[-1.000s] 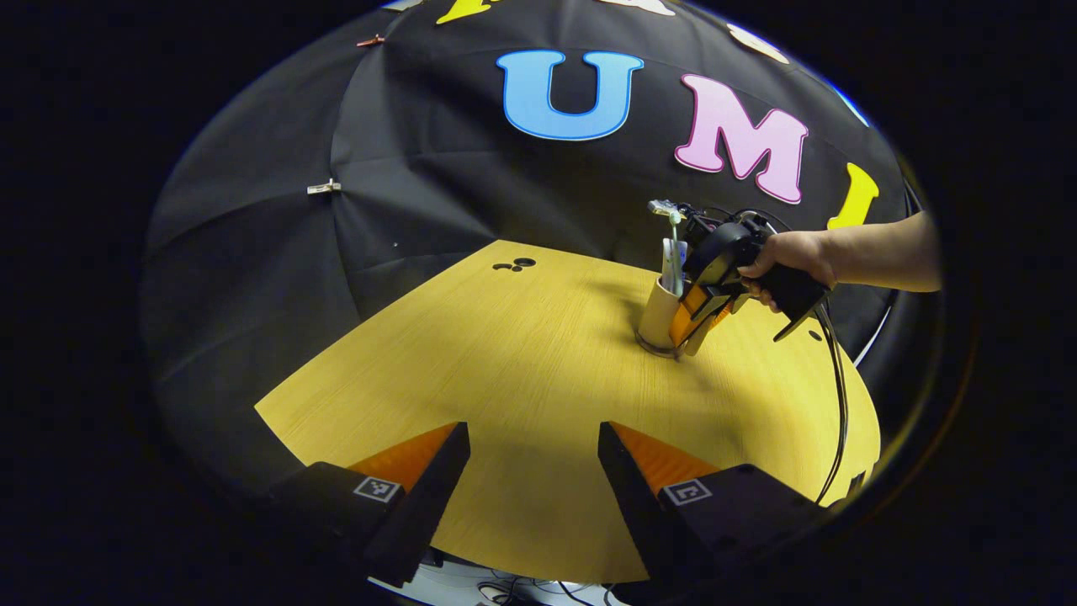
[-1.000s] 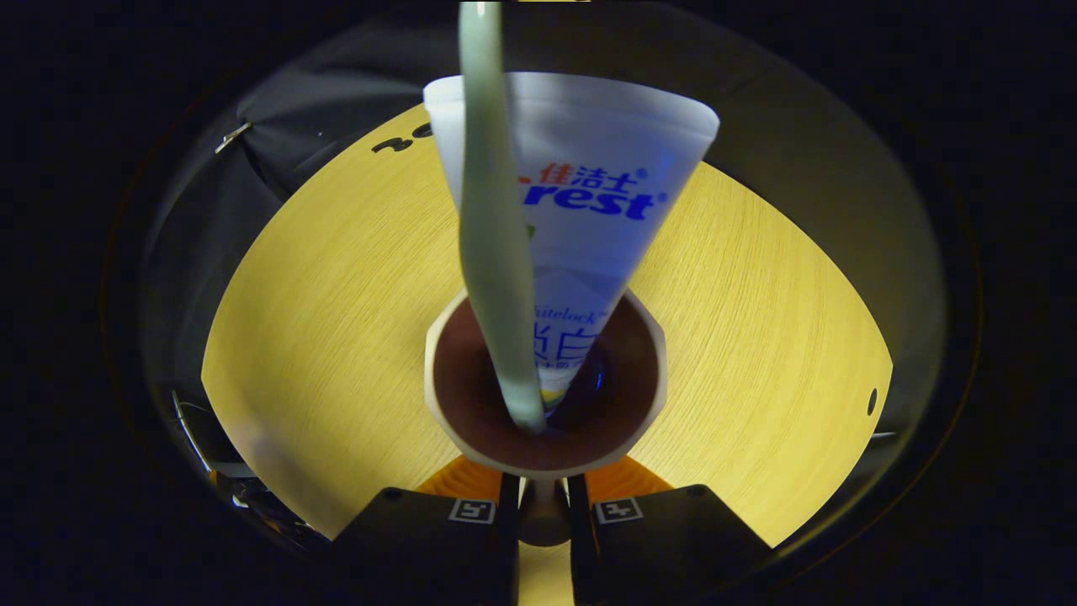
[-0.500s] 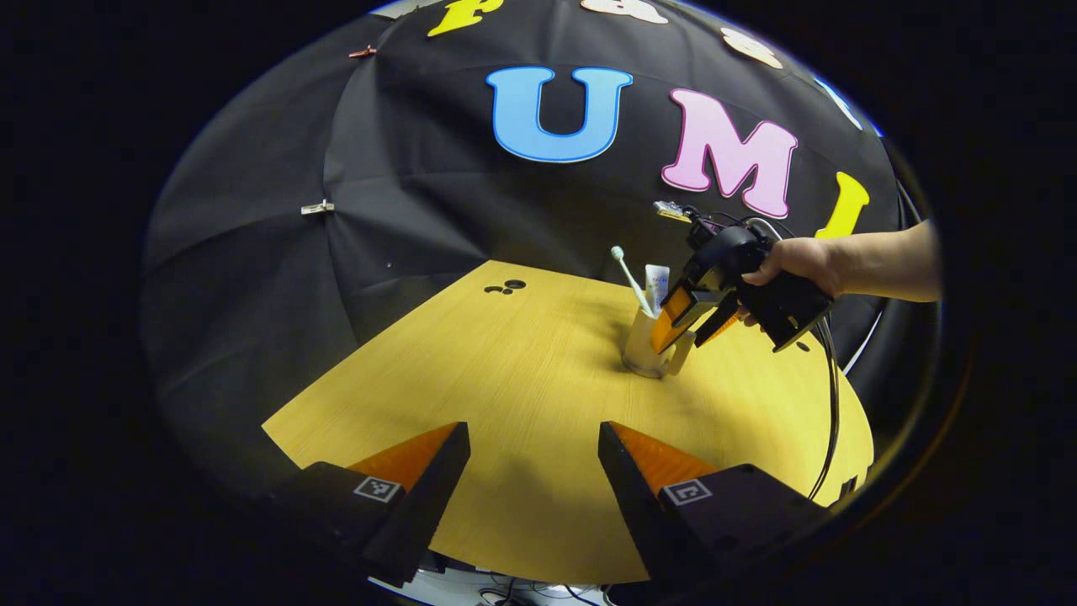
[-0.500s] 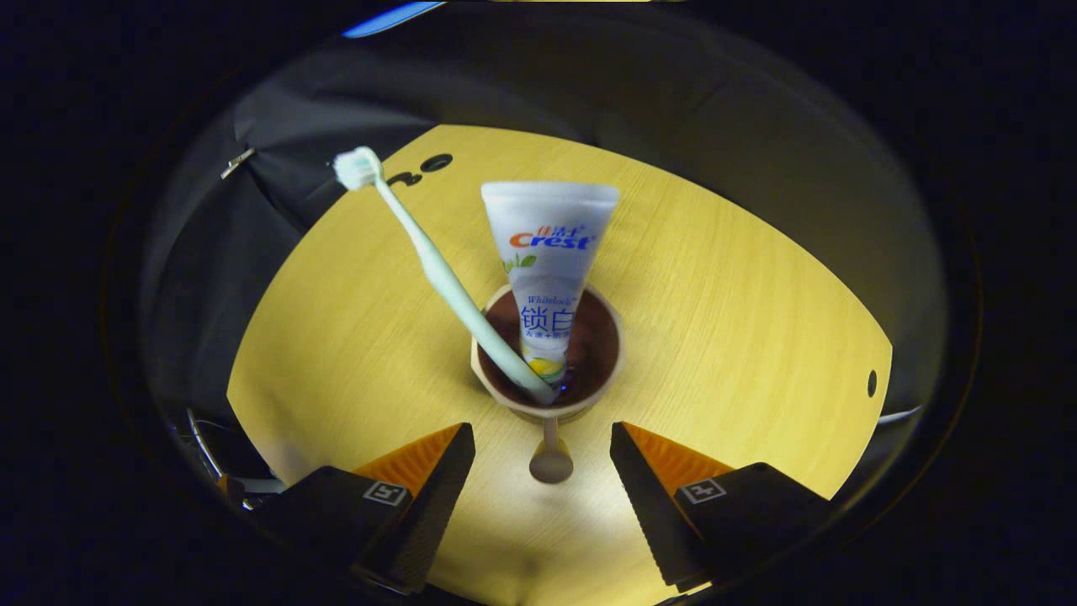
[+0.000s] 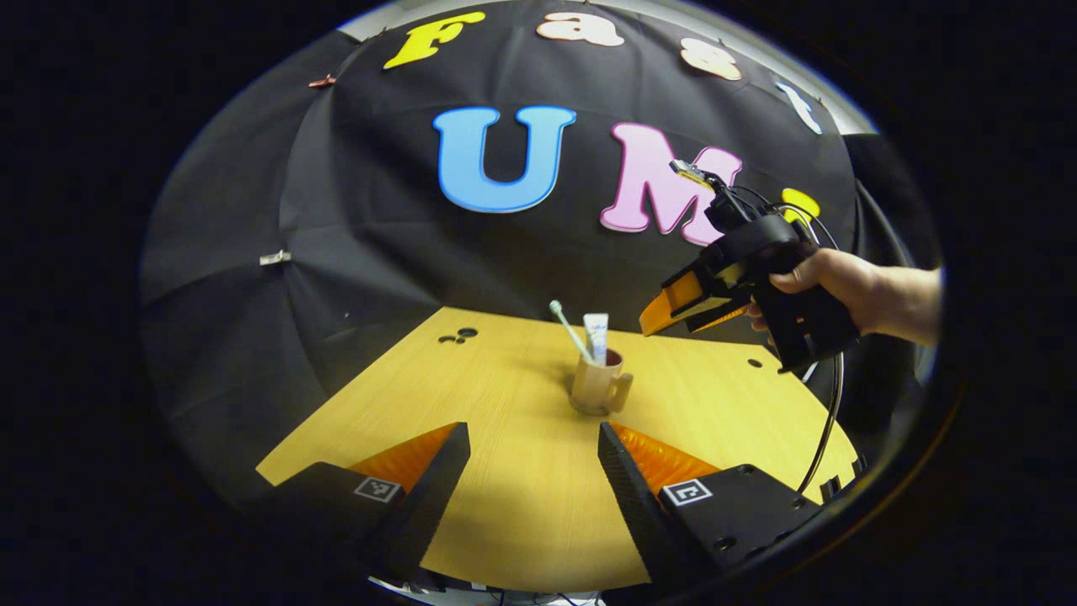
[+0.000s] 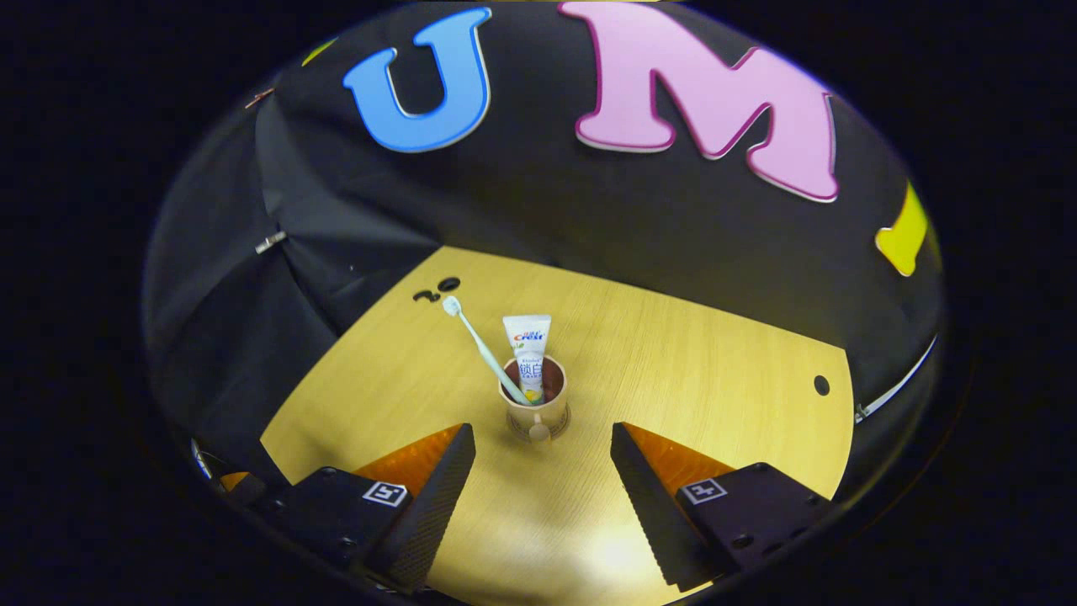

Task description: Put the toothbrush and toothpaste on the desktop into the cup, then pick up the cup and place it on the coaster on the desktop.

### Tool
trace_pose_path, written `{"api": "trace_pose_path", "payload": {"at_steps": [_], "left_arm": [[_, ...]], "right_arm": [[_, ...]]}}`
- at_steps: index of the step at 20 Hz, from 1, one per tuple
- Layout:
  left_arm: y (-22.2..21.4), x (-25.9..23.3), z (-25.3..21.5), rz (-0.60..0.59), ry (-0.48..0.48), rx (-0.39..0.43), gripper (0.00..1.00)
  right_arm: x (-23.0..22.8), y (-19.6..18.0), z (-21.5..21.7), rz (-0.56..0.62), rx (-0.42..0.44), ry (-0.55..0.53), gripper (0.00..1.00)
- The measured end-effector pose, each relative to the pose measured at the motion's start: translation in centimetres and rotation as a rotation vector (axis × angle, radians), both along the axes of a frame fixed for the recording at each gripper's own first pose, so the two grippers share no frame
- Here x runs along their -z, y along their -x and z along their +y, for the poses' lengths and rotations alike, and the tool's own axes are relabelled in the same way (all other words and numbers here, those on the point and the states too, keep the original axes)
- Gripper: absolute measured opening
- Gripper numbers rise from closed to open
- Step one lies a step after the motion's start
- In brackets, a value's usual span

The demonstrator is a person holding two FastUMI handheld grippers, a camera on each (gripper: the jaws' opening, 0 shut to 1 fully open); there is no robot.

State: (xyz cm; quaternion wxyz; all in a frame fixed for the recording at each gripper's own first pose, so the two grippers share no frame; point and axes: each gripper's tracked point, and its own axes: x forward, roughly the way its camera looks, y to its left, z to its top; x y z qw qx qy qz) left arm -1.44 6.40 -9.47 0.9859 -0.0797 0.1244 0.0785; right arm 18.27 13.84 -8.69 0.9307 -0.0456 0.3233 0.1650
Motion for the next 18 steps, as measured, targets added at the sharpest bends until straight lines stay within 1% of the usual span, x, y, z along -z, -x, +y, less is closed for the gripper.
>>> {"api": "trace_pose_path", "payload": {"at_steps": [4, 6, 8, 11, 13, 15, 18], "left_arm": [[-0.3, -4.5, -2.3, -0.103, -0.001, 0.077, 0.97], [0.0, -6.3, -3.1, -0.141, -0.03, 0.1, 0.97], [0.7, -7.3, -3.9, -0.168, -0.061, 0.114, 0.97], [2.0, -7.6, -5.6, -0.194, -0.053, 0.139, 0.97], [2.9, -7.9, -7.4, -0.216, -0.06, 0.216, 0.97], [3.3, -7.8, -8.0, -0.212, -0.086, 0.26, 0.97], [4.3, -8.2, -9.4, -0.229, -0.084, 0.326, 0.97]], "right_arm": [[-4.4, 5.5, -1.7, -0.165, 0.062, -0.063, 1.0], [-5.5, 8.8, -2.1, -0.207, 0.094, -0.12, 1.0], [-6.4, 11.5, -3.3, -0.242, 0.148, -0.161, 1.0], [-7.5, 15.5, -5.7, -0.337, 0.227, -0.17, 1.0], [-8.1, 18.0, -7.3, -0.411, 0.278, -0.161, 1.0], [-8.8, 20.1, -8.6, -0.476, 0.327, -0.159, 1.0], [-8.3, 23.2, -10.4, -0.515, 0.387, -0.148, 1.0]]}}
